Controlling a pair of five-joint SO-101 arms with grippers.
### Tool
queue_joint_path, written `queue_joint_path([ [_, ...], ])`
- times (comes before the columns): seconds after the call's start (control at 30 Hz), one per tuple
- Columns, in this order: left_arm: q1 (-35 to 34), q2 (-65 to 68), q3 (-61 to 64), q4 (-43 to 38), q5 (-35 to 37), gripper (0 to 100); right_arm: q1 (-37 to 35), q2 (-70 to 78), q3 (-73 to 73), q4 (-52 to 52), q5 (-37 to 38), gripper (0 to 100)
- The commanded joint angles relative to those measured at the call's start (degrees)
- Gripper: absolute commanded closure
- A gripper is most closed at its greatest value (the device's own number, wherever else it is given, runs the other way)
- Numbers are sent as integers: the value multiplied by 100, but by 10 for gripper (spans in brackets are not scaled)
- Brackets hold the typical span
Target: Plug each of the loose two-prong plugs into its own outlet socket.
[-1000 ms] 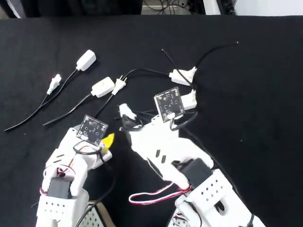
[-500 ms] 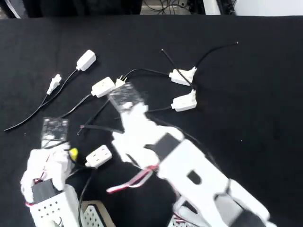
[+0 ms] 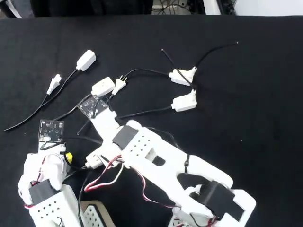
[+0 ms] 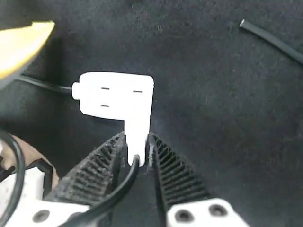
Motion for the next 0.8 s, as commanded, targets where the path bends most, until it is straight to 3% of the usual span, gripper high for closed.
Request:
queue_joint_path([
  [0.0, 66, -79, 101, 18, -35, 722, -70, 40, -330, -62, -70, 987],
  [0.37, 66, -79, 101, 26, -44, 722, 123, 752, -523, -396, -70, 987],
  [0.77, 66, -79, 101, 26, -44, 722, 220, 998, -532, 255, -70, 987],
])
